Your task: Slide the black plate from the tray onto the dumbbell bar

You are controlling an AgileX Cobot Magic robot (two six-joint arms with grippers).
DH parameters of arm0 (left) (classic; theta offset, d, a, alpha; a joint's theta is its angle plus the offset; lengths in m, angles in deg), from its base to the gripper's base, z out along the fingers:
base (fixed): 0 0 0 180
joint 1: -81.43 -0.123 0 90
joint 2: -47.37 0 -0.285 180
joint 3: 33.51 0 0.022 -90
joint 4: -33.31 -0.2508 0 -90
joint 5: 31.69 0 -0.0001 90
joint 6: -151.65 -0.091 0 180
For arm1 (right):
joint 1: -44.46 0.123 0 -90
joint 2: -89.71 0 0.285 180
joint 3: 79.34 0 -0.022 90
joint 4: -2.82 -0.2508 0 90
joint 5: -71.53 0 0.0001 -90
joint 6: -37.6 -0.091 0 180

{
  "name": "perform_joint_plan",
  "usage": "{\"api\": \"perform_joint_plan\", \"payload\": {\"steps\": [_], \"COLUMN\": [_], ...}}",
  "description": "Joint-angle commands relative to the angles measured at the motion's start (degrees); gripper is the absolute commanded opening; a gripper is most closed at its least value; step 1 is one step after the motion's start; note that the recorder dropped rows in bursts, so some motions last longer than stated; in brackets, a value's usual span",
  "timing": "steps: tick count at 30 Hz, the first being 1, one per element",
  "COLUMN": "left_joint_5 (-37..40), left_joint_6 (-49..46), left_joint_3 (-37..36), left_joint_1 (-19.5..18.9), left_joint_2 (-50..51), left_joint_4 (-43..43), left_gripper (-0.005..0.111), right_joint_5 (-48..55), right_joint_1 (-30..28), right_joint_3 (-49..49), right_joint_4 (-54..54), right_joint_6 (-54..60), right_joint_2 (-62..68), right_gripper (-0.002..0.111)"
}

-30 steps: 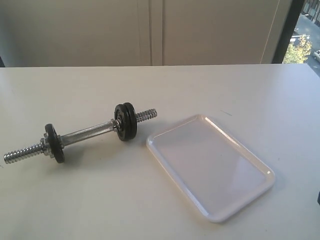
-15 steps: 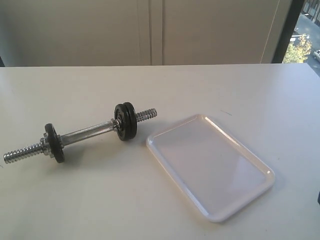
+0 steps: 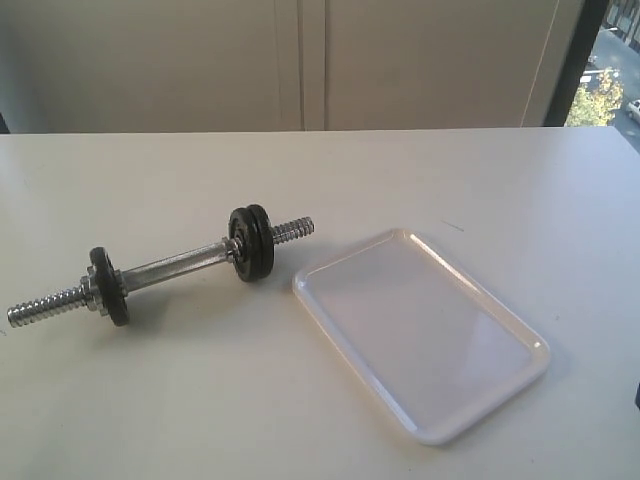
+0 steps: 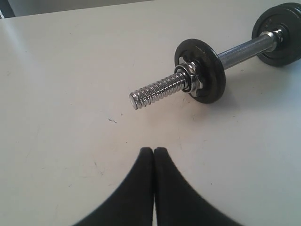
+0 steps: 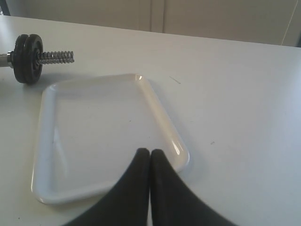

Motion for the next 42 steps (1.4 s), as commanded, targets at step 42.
{"api": "perform_joint_plan", "payload": {"steps": [42], "left_joint_5": [0.0], "left_joint_6": [0.3], "left_joint_3": [-0.2], "left_joint_1": [0.1], "left_joint_2": [-0.3], "left_joint_4": [-0.1], "left_gripper": [0.0], "right_joint_5": [-0.8], "right_joint_1": [-6.3], "right_joint_3": [-0.3], "right_joint_4": [0.0], "right_joint_6": [0.4], "right_joint_2": [-0.3], "right_gripper": [0.0]}}
